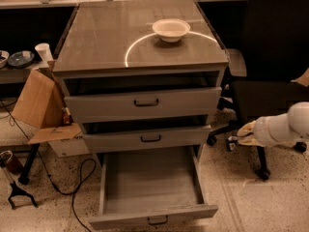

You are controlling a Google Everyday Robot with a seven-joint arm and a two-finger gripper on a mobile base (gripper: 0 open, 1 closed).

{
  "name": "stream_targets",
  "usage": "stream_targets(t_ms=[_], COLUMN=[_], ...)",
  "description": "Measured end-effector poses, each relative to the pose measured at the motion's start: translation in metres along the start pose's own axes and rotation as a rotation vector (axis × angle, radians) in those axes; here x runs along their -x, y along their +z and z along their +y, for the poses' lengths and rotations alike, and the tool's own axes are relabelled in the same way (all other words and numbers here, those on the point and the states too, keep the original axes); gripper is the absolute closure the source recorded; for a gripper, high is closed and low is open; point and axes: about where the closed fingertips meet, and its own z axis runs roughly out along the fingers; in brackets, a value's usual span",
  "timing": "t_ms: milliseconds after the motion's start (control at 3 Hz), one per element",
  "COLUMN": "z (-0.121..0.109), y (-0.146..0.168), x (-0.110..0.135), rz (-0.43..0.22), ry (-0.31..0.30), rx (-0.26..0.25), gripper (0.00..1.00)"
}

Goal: Pick rxbar blueberry from bottom drawer and place on counter

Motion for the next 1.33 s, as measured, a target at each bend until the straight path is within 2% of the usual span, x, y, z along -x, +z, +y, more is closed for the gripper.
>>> stream_targets(t_ms=[333,667,1000,1333], z=[-0.023,-0.048,-0.075,-0.098], y=[-0.08,-0.168,-0.231,-0.269], x=[0.035,0.077,0.117,0.167], rz=[-0.006,0.008,-0.023,-0.089], ry=[-0.096,-0.165,-0.2,-0.221], rx=[-0.142,-0.289,-0.417,-0.522], gripper=[1.0,1.0,1.0,1.0])
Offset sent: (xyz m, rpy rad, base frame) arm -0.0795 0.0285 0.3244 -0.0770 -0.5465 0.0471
